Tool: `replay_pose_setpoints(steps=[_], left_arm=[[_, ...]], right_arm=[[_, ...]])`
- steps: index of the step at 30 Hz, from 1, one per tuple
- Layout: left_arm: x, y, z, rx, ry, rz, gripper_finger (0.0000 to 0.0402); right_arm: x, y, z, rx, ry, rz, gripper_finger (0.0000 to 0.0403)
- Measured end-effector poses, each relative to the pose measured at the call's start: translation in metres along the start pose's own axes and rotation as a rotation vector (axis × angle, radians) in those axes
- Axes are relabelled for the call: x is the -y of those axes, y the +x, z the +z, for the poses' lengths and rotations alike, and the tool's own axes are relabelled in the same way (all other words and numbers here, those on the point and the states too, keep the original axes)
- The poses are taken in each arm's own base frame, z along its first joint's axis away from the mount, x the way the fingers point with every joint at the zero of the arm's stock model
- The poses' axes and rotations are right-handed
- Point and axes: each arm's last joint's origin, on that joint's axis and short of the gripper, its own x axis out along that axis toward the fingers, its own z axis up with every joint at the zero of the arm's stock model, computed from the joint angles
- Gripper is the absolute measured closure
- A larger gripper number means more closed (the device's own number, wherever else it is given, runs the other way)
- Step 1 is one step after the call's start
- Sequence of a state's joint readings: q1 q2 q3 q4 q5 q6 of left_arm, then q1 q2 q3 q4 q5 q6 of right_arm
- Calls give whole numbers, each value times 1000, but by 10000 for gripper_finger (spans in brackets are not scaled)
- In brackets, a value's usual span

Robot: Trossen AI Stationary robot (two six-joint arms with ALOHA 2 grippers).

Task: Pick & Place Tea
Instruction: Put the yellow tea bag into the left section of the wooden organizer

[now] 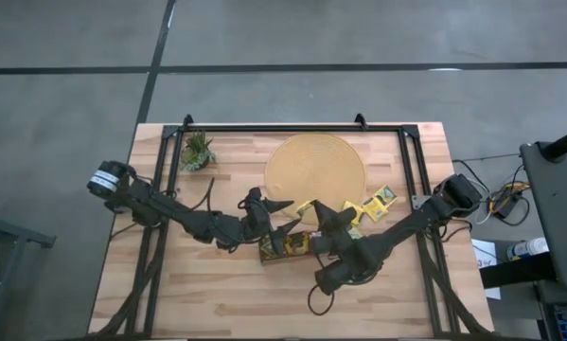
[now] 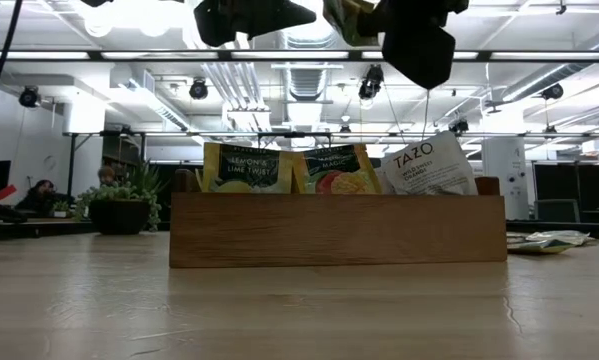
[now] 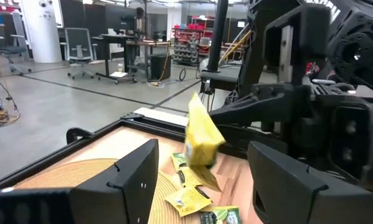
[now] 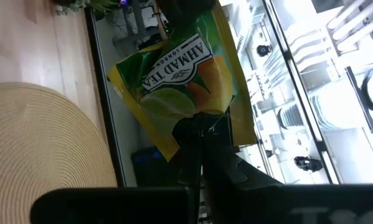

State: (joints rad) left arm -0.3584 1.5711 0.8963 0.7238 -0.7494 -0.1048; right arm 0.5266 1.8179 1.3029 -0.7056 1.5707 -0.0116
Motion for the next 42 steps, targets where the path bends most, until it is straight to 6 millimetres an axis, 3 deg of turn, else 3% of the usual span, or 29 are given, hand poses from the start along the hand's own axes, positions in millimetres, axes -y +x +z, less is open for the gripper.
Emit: replay_pose_setpoints(steps=[35, 42], left_arm=[[-1, 2, -1, -10, 14, -31, 161], [-1, 3, -1, -10, 17, -39, 161]], right_arm=[[0, -6, 7, 16, 19, 6, 394], [2, -7, 17, 18, 19, 7, 394]])
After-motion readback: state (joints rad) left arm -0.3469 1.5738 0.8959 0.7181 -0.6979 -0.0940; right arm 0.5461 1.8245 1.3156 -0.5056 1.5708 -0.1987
